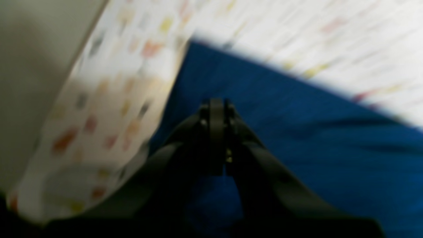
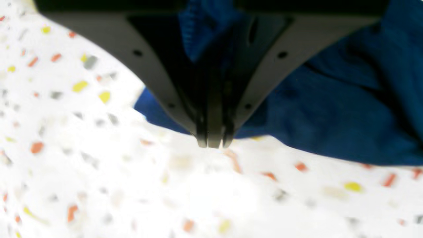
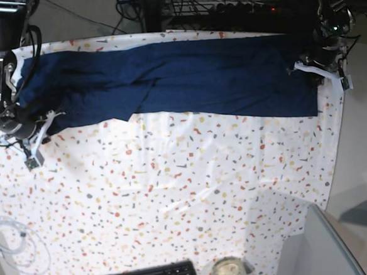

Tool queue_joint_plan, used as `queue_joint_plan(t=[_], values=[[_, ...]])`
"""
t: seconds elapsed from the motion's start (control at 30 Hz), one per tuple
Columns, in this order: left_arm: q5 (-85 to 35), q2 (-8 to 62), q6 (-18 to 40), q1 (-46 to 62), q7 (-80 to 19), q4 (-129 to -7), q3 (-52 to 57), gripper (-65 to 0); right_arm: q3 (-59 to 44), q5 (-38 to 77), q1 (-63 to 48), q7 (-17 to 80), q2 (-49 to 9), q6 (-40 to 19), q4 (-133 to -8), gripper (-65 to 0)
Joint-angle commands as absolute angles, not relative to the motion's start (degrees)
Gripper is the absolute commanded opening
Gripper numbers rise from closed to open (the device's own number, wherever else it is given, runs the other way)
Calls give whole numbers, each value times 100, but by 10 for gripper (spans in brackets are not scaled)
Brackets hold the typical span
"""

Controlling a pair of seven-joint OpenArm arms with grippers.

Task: Layout the t-shirt on the table in an organized manner, then fold the t-shirt properly
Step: 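Lay the folded edge flat with both grippers, forming a long strip, then tuck the strip end near the right gripper inward with the right gripper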

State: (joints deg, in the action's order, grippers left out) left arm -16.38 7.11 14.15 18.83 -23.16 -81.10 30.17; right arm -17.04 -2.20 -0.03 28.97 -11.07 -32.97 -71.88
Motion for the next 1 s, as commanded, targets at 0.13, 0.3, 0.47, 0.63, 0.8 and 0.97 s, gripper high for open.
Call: queue_joint_plan(t=[0.13,0.3,0.47,0.63,0.8,0.97], values=[[-1279,699,1481,1798,-2158,-8048,2985,-650,-2176,-163,136,2756,-1209,-2862,-6905,-648],[-1253,716,1481,1798,-2158,-8057,2993,-650,-2220,-145,444,2422,-1420,-2791,-5859,-648],[-1279,725,1481,1815,-2158,-8119,3037,-650,-2229,-154,347,2097,-1455,-2334,-5692,-648],[-1288,743,1481,1815,-2158,-8119,3046,-650,-2229,-127,180,2070,-1446,-2062,-6000,-648],[-1297,734,1481,1868,-2158,-8558,3046,-650,-2237,-110,-198,2070,-1279,-2062,-7090,-650],[-1305,699,1481,1982,-2185,-9068,3266,-650,-2202,-110,-796,2114,-716,-2273,-8848,-645]])
